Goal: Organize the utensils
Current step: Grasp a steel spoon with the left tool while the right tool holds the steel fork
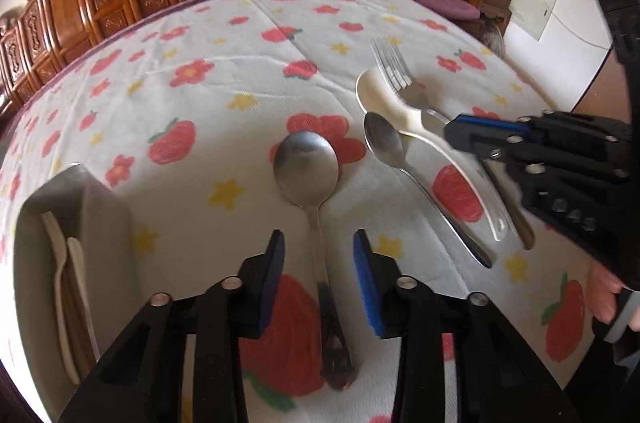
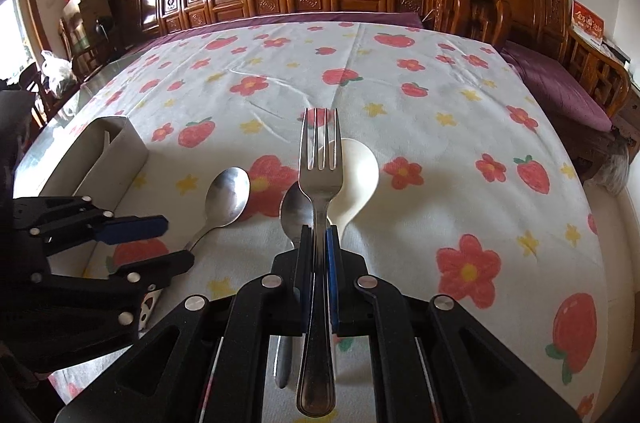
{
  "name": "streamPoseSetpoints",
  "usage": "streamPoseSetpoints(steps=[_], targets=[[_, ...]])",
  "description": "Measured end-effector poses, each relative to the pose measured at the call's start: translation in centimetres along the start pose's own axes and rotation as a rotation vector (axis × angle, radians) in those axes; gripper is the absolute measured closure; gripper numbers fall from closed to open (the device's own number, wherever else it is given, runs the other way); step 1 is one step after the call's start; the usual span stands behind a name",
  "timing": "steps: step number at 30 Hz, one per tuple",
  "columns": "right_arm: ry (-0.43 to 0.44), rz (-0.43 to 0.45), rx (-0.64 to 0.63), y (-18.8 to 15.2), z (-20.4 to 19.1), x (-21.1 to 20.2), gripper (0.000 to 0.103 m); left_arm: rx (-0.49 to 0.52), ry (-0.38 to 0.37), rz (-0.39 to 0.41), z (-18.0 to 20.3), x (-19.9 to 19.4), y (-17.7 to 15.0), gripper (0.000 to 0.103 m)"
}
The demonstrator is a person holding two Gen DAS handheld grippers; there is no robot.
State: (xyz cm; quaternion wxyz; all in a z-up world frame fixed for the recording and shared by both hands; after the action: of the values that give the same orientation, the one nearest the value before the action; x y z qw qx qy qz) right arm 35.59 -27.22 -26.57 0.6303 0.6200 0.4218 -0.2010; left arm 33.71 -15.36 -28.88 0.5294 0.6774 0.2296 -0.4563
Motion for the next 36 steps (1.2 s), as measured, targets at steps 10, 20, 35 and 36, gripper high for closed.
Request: streamPoseSetpoints(steps=[10,20,35,36], targets=[[0.030,0.018,0.005,0.3,-0.2,-0.3,0.095,-0.003,0.012,-0.021,0.0,0.9,-0.5,0.095],[0.051,0.024,-0.001,0.4,-1.2,-0.6,0.095,0.008,0.017,-0.014,-0.8,0.1,-0.8,0.098],[0.099,0.036,-0.040,0.5,-3.9,-1.3,0.095,-0.019,0.033,0.086,-2.7,-5.8,-0.4,0.098],[0.104,0.040,-0.045,0.6,-4.2,-1.5,0.095,-0.020,0.038,0.091,-3.0,-6.2,-0.4,0.098]])
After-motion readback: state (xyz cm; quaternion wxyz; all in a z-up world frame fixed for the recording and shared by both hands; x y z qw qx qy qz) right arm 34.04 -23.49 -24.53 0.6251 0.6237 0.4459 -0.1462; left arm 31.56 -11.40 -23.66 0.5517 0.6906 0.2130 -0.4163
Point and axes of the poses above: each gripper's, at about its wrist camera, not at the fingertips, and x roughly the way its jaws point, z to its right, y to its top, the point moved 4 cm from there along x, roughly the way its jaws point, and after that the axes turned 3 degrees about y, right-handed, at the moved point
